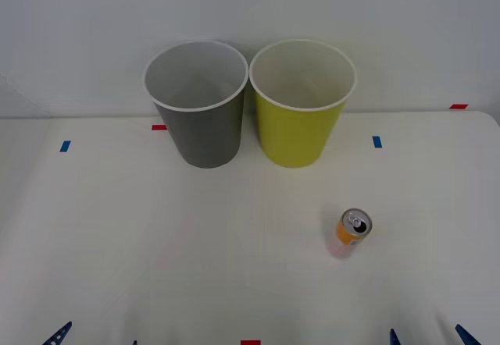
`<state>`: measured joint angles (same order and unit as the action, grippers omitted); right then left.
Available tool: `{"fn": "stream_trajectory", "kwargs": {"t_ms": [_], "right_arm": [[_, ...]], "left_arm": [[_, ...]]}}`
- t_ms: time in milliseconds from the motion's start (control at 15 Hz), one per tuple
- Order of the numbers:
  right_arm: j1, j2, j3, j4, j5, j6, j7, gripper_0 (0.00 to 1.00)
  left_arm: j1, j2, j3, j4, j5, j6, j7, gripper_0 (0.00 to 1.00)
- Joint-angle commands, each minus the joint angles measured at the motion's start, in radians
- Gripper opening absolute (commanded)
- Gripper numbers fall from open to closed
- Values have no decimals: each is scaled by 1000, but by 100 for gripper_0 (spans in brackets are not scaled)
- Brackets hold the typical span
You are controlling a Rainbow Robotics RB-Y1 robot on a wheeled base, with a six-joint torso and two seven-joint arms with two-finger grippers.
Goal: Put cans in the gray bin and PET bottles in the light green bin.
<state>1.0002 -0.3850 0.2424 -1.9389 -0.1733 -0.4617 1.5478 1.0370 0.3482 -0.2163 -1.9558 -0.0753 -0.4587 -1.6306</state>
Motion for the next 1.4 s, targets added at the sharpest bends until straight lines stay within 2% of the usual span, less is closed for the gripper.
{"fn": "stream_trajectory", "kwargs": {"t_ms": [67,1400], "right_arm": [[0,0,0,0,0,0,0,100],[0,0,0,0,0,0,0,100]], "left_arm": [[0,0,0,0,0,0,0,100],[0,0,0,0,0,0,0,100]]}}
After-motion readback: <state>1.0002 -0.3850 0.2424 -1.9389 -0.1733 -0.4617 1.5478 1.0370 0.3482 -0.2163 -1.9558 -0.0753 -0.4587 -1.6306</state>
